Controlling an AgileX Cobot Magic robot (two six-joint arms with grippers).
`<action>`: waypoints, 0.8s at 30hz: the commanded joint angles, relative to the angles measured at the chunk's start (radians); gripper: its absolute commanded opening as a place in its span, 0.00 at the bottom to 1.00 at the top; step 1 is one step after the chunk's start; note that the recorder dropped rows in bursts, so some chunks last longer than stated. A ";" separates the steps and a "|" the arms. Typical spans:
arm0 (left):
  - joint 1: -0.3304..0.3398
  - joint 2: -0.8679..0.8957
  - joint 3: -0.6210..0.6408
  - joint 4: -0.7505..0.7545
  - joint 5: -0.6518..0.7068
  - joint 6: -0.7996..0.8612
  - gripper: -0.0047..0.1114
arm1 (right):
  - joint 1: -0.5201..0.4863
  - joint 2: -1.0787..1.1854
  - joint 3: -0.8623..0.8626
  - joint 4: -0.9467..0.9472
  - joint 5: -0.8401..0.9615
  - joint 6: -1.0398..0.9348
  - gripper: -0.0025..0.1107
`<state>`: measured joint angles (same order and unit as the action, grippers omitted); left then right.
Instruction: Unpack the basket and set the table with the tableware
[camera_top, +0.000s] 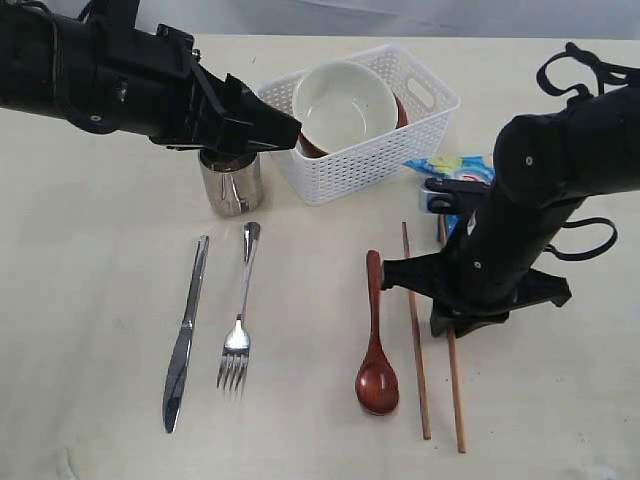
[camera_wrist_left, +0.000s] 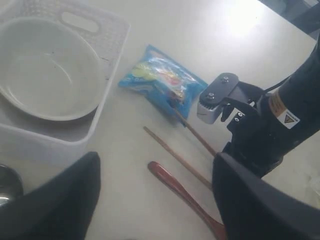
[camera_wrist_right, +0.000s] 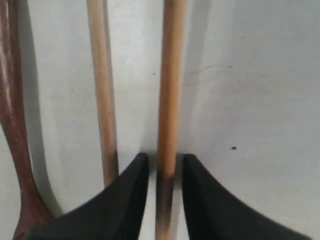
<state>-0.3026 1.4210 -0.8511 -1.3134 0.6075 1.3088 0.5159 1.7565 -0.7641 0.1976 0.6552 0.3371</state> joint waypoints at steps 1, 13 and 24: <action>0.002 -0.011 0.006 0.003 0.007 -0.009 0.56 | 0.001 0.000 0.004 -0.008 -0.022 -0.007 0.37; 0.002 -0.011 0.006 0.002 0.007 -0.012 0.56 | 0.001 -0.075 -0.025 -0.023 -0.019 -0.022 0.37; 0.002 -0.011 0.006 0.005 0.007 -0.012 0.56 | -0.001 -0.085 -0.026 -0.023 -0.133 -0.038 0.37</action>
<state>-0.3026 1.4210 -0.8511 -1.3134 0.6075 1.3049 0.5176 1.6800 -0.7848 0.1867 0.5531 0.3090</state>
